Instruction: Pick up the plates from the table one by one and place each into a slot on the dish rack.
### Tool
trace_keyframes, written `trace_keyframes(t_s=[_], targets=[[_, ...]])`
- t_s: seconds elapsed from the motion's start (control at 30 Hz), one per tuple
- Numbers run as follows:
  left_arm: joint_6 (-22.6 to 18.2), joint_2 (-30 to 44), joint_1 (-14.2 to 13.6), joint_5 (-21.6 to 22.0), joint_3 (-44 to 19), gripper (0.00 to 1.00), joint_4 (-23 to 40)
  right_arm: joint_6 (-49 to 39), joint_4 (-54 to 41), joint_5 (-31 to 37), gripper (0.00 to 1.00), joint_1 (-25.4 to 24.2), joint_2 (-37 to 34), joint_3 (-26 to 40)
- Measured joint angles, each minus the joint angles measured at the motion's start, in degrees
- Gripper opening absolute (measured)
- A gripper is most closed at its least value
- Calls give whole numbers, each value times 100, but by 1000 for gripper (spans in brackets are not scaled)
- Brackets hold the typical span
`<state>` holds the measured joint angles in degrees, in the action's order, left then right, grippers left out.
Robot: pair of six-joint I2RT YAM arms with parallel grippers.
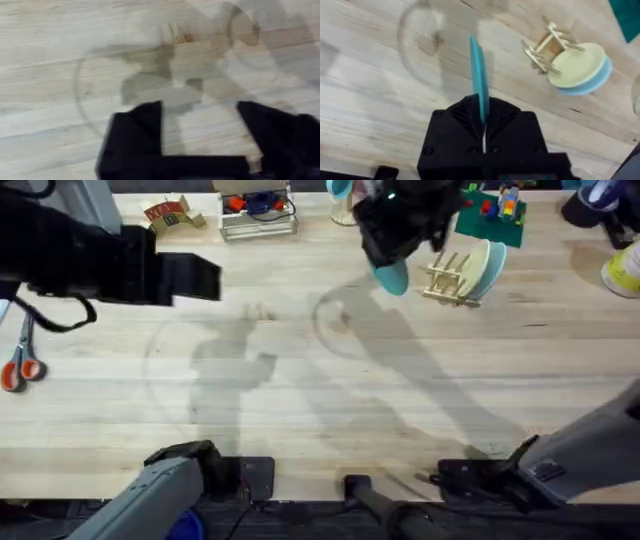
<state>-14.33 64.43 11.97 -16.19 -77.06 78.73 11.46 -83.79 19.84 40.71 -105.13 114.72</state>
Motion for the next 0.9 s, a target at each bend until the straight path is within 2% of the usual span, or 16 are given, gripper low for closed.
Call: trace_keyframes(t_s=[0.03,0.1,0.67,0.9], targets=[[32,-47,0,3,0,948,19,4,-41,28,33,0,94,0],[61,-118,0,21,0,990,13,4,-120,61,33,0,278,0],[153,-212,0,63,7,995,231,346,-680,149,33,-129,1715,0],[154,-213,0,63,9,995,231,784,-883,439,33,-129,2097,11]])
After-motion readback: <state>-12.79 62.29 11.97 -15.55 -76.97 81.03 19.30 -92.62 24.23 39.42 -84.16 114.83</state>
